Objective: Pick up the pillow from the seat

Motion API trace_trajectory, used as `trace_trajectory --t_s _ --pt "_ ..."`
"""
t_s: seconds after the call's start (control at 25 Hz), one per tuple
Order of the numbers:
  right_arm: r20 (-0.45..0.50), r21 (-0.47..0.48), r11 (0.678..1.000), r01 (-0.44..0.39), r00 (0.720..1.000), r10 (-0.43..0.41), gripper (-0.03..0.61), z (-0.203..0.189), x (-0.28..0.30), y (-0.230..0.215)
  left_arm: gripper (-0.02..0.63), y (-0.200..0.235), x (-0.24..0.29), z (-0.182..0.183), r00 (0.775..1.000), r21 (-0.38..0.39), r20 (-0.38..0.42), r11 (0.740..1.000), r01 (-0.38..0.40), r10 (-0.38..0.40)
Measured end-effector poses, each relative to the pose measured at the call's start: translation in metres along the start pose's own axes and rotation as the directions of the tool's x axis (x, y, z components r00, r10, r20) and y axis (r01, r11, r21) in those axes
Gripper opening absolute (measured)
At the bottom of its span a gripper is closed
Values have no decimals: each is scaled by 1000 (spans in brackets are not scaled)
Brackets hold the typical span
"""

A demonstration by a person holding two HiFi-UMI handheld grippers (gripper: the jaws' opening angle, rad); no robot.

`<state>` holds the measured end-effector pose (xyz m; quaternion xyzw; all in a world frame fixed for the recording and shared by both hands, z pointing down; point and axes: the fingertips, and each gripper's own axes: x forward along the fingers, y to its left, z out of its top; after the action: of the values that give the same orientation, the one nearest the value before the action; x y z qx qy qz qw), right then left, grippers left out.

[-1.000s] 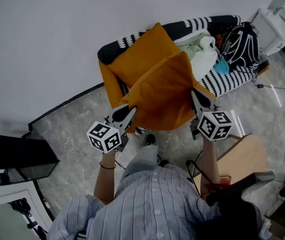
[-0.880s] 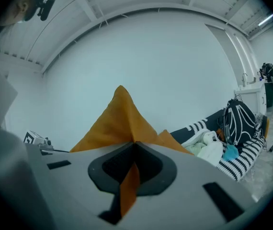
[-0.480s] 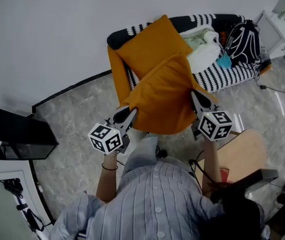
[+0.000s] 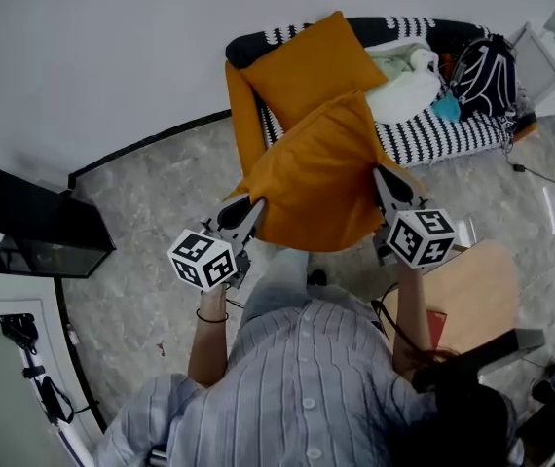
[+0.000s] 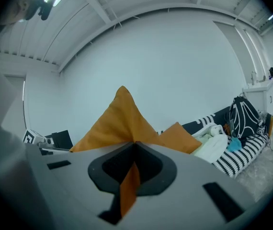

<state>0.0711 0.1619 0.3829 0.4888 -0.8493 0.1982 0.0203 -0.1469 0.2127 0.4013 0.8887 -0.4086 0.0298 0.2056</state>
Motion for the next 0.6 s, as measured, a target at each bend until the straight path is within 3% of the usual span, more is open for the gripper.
trace_trajectory --t_s 0.6 --pt "8 -12 1000 -11 1000 11 21 -1 1 26 63 6 -27 5 1000 15 17 1000 -19 19"
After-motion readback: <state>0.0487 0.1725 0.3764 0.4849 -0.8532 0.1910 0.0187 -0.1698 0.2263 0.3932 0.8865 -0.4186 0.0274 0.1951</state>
